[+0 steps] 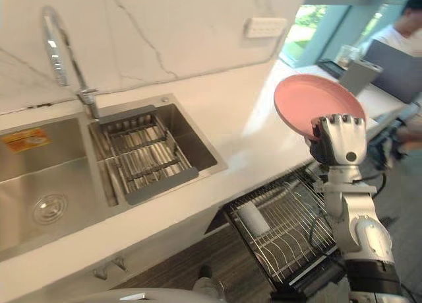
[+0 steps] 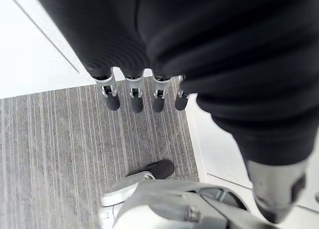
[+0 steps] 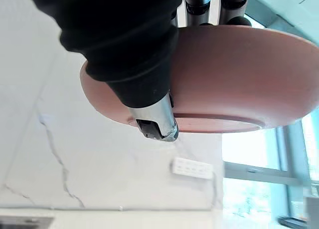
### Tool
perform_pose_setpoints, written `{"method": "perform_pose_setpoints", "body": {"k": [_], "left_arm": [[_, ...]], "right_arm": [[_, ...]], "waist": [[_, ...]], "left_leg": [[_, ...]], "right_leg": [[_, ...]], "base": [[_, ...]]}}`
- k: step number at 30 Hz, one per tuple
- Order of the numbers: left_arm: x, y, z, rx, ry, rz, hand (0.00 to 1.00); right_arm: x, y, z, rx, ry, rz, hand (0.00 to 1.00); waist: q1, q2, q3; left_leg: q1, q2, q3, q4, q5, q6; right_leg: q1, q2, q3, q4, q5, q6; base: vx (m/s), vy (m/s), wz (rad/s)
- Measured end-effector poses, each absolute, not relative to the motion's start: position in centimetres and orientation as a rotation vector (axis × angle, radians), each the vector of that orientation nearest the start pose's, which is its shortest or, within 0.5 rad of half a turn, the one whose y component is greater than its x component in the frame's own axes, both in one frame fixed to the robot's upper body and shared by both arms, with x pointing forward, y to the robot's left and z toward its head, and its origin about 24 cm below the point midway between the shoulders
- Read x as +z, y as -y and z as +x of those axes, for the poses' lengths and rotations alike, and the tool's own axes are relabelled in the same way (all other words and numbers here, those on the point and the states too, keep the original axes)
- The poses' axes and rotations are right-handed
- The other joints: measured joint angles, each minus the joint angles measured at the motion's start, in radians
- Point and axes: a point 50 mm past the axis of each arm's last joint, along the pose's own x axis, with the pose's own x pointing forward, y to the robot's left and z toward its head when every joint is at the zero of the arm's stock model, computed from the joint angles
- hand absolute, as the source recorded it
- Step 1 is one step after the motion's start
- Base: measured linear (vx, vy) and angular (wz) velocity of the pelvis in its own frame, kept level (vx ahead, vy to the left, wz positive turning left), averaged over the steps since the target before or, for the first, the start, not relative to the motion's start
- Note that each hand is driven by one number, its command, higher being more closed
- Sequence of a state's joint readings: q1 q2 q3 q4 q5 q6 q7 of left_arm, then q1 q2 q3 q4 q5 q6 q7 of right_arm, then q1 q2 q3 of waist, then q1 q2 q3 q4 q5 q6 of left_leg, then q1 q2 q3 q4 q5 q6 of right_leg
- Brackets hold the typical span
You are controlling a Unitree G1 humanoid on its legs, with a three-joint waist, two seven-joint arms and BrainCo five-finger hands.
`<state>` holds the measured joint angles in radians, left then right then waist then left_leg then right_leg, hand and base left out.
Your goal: Walk over to the sink, pick up the cup, carry it to the dishwasher, place the cup inside the dishwasher, then close the dishwasher door
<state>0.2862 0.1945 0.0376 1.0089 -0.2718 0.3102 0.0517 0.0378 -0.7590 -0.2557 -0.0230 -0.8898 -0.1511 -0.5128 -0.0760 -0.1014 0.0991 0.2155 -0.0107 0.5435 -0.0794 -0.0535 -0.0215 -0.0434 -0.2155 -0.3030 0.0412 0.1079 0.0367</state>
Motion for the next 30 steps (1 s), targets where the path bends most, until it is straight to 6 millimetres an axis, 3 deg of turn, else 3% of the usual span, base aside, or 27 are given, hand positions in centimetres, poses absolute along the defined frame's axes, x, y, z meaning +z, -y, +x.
{"method": "perform_pose_setpoints", "body": {"k": [1, 2, 4, 5, 6, 7, 10, 12, 15, 17, 21, 25, 30], "left_arm": [[-16.7, -22.7, -1.2, 0.398, -1.568, -0.114, 0.0], [-16.8, -22.6, -0.9, 0.399, -1.571, -0.123, 0.0], [-16.9, -22.3, 0.2, 0.4, -1.55, -0.145, 0.0], [-16.6, -23.2, 0.8, 0.417, -1.523, -0.134, 0.0], [-16.5, -23.6, 1.1, 0.424, -1.512, -0.127, 0.0], [-16.5, -23.7, 1.1, 0.432, -1.507, -0.132, 0.0], [-16.4, -23.9, 1.5, 0.453, -1.488, -0.149, 0.0], [-16.5, -23.5, 1.7, 0.457, -1.478, -0.171, 0.0], [-16.7, -22.6, 2.0, 0.452, -1.47, -0.215, 0.0], [-16.8, -22.2, 2.0, 0.445, -1.469, -0.225, 0.0], [-16.7, -22.2, 2.0, 0.453, -1.463, -0.235, 0.0], [-16.7, -22.4, 2.2, 0.46, -1.442, -0.235, 0.0], [-16.6, -22.4, 2.3, 0.458, -1.434, -0.236, 0.0]], "right_arm": [[15.7, 31.1, 22.8, -0.528, 0.483, -1.613, 1.0], [15.2, 31.4, 22.4, -0.538, 0.449, -1.594, 1.0], [14.5, 31.6, 22.1, -0.57, 0.411, -1.545, 1.0], [13.6, 31.7, 22.0, -0.591, 0.382, -1.498, 1.0], [13.2, 31.8, 22.0, -0.597, 0.364, -1.488, 1.0], [12.6, 32.2, 21.9, -0.61, 0.327, -1.477, 1.0], [12.6, 32.5, 22.1, -0.649, 0.33, -1.472, 1.0], [13.0, 32.6, 22.5, -0.674, 0.345, -1.461, 1.0], [12.5, 33.2, 22.5, -0.692, 0.305, -1.46, 1.0], [11.7, 33.7, 22.3, -0.687, 0.263, -1.465, 1.0], [11.3, 33.9, 21.7, -0.691, 0.243, -1.455, 1.0], [10.6, 34.8, 21.0, -0.804, 0.191, -1.408, 1.0], [9.7, 35.2, 20.2, -0.861, 0.146, -1.348, 1.0]], "waist": [[-0.012, -0.002, -0.007], [-0.016, 0.015, -0.015], [-0.018, 0.028, -0.024], [-0.021, -0.01, -0.028], [-0.02, -0.025, -0.027], [-0.013, -0.024, -0.032], [0.005, -0.02, -0.039], [0.013, -0.013, -0.034], [0.015, 0.031, -0.009], [0.017, 0.043, -0.003], [0.016, 0.043, 0.002], [0.011, 0.035, 0.015], [0.011, 0.046, 0.035]], "left_leg": [[-0.005, 0.006, 0.01, 0.0, -0.006, -0.002], [-0.009, 0.024, 0.021, 0.0, -0.008, -0.002], [-0.022, 0.057, 0.036, 0.026, -0.019, 0.009], [-0.04, 0.058, 0.036, 0.088, -0.057, -0.003], [-0.046, 0.061, 0.036, 0.12, -0.074, -0.007], [-0.069, 0.08, 0.043, 0.179, -0.105, -0.018], [-0.114, 0.131, 0.062, 0.28, -0.153, -0.027], [-0.118, 0.144, 0.058, 0.296, -0.164, -0.033], [-0.11, 0.146, 0.057, 0.304, -0.177, -0.037], [-0.112, 0.145, 0.055, 0.305, -0.178, -0.037], [-0.117, 0.146, 0.048, 0.305, -0.179, -0.038], [-0.13, 0.138, 0.033, 0.306, -0.177, -0.035], [-0.129, 0.137, 0.032, 0.306, -0.176, -0.034]], "right_leg": [[-0.015, -0.001, -0.042, 0.014, -0.039, -0.056], [-0.027, 0.004, -0.091, 0.037, -0.097, -0.124], [-0.035, 0.007, -0.132, 0.081, -0.14, -0.147], [-0.035, -0.002, -0.12, 0.084, -0.084, -0.127], [-0.027, -0.004, -0.109, 0.068, -0.032, -0.101], [-0.016, 0.008, -0.108, 0.034, 0.011, -0.038], [-0.01, 0.054, -0.107, -0.058, 0.065, -0.006], [-0.009, 0.071, -0.106, -0.084, 0.081, -0.012], [0.008, 0.077, -0.098, -0.11, 0.091, 0.003], [0.011, 0.077, -0.096, -0.121, 0.097, 0.009], [0.01, 0.074, -0.096, -0.123, 0.089, 0.005], [0.006, 0.061, -0.113, -0.128, 0.083, 0.01], [0.008, 0.059, -0.116, -0.127, 0.091, 0.012]], "base": [[0.06, 0.053, -0.37], [0.09, 0.05, -0.4], [0.13, -0.001, -0.27], [0.13, -0.037, -0.12], [0.13, -0.057, -0.1], [0.11, -0.052, -0.18], [0.09, -0.045, -0.37], [0.0, -0.021, -0.34], [-0.05, 0.032, -0.13], [-0.08, 0.055, -0.02], [-0.1, 0.045, 0.02], [-0.1, 0.046, 0.1], [-0.01, 0.013, 0.02]]}}
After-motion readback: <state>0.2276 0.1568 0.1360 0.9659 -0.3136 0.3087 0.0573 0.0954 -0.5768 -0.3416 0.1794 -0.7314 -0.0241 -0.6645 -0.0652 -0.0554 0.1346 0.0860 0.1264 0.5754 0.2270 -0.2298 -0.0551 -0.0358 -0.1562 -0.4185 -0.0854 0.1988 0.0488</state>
